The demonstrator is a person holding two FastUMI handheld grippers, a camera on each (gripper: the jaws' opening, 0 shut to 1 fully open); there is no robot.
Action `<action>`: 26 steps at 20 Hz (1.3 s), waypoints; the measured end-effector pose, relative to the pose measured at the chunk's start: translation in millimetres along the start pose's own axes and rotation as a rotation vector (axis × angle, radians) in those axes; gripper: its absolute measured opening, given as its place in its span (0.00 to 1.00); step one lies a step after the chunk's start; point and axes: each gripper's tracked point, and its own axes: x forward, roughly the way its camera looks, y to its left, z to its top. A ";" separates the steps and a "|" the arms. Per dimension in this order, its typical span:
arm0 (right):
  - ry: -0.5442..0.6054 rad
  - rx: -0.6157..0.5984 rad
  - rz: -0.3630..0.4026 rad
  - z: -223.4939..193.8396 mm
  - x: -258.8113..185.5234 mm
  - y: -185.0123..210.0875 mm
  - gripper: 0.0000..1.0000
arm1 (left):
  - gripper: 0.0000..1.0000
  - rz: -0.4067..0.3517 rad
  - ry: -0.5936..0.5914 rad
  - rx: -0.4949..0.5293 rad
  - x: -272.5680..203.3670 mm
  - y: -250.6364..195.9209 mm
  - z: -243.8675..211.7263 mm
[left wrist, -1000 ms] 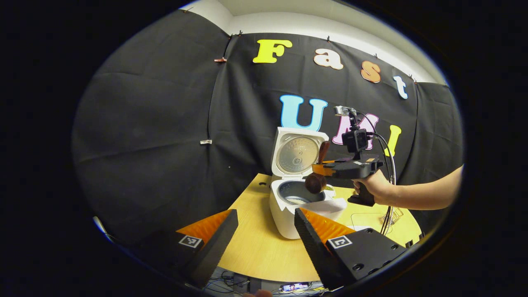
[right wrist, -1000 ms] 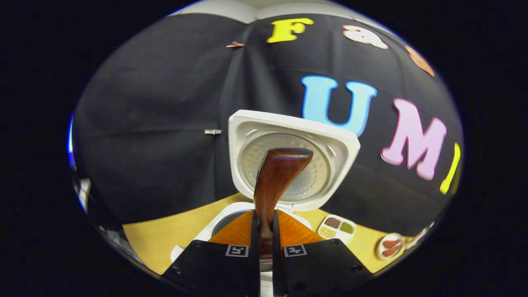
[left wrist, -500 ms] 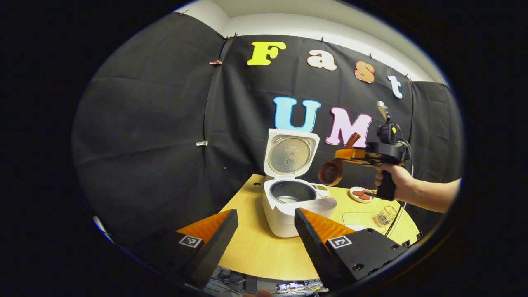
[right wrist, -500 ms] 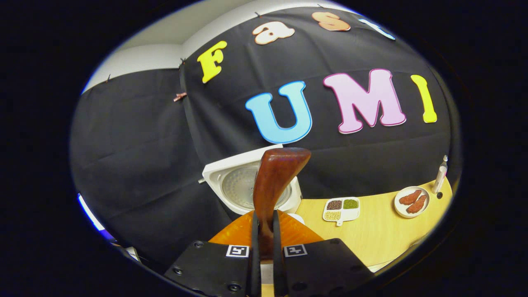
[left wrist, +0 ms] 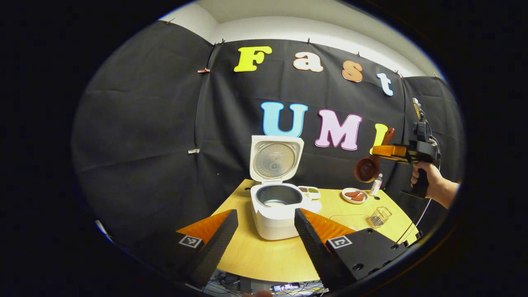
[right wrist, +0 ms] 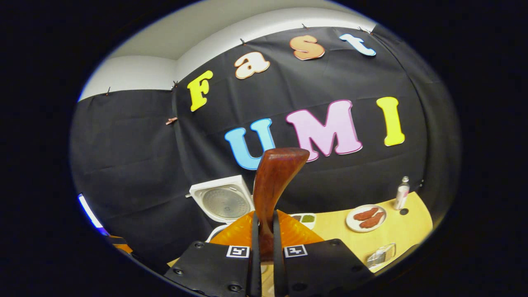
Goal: Close the left gripper, press the button to open the rice cooker; take a wooden spoon from the chopstick holder with the right hand, scoop a spoonful of rice and pour it into the rice cooker, then put the wooden spoon back into the chopstick holder.
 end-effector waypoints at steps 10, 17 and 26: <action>0.063 -0.071 -0.225 -19.5 -56.1 -175.9 0.16 | 0.95 0.014 -0.031 0.038 11.2 -59.2 17.2; 0.179 0.006 -0.313 -93.7 -49.2 -266.7 0.16 | 0.95 0.037 -0.014 0.012 -1.9 -91.0 21.9; 0.268 0.129 -0.377 -173.3 -19.9 -324.5 0.16 | 0.95 0.122 0.018 -0.011 -12.2 -101.7 22.5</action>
